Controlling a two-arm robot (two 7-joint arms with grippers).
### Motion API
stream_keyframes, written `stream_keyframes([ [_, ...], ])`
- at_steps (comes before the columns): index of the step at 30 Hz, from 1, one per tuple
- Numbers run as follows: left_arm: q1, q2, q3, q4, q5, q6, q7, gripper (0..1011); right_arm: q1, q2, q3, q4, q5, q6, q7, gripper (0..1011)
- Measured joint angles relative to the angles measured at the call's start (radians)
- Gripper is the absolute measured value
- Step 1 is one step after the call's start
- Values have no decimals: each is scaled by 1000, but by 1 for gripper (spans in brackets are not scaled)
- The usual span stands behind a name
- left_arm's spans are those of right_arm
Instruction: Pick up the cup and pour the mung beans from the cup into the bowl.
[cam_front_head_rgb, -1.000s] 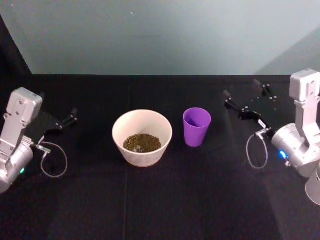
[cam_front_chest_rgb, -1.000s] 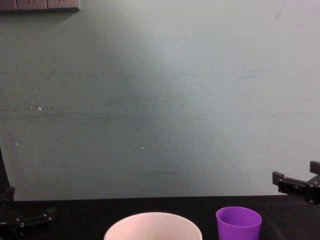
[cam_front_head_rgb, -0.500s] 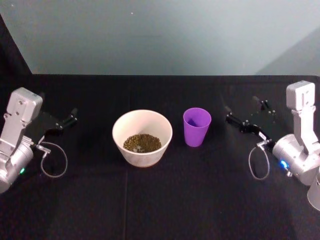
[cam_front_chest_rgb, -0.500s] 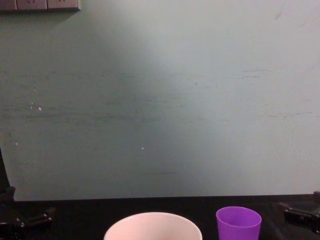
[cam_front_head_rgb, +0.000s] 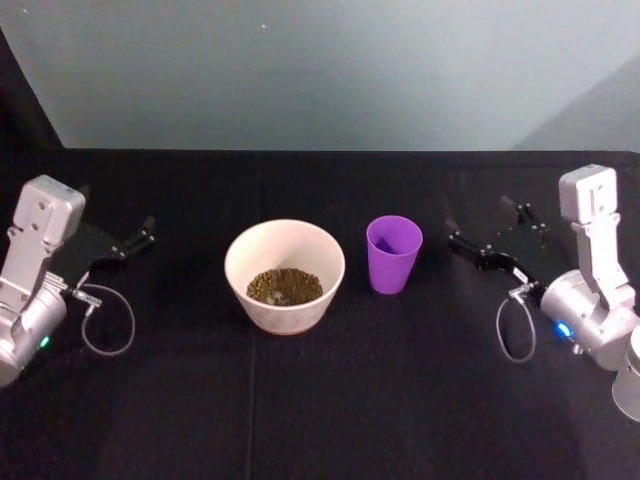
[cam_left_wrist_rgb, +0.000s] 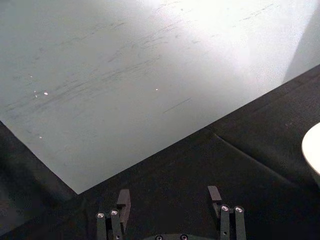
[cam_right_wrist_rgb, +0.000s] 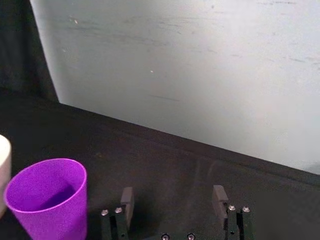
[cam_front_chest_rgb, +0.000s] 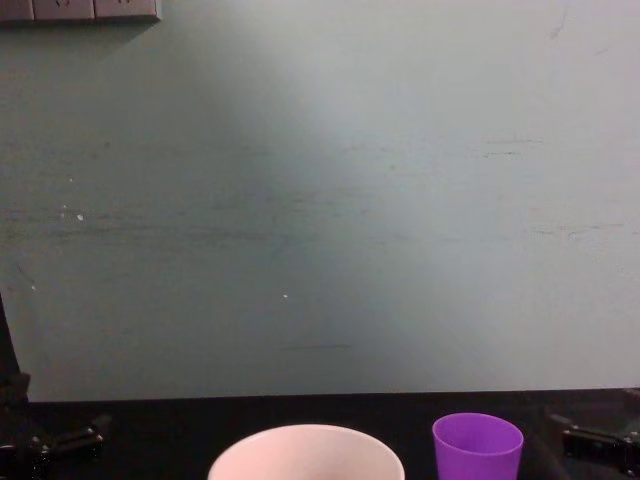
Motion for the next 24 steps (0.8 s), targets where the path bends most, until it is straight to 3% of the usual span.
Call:
stream_keyframes([
  [13,0,0,0,0,0,0,0,1000,30,-49,-17,-1,-115,3,-103,1000],
  [15,0,0,0,0,0,0,0,1000,39,-55,-23,1,-140,25,-117,1000],
  [24,0,0,0,0,0,0,0,1000,38,-55,-23,2,-138,24,-119,1000],
])
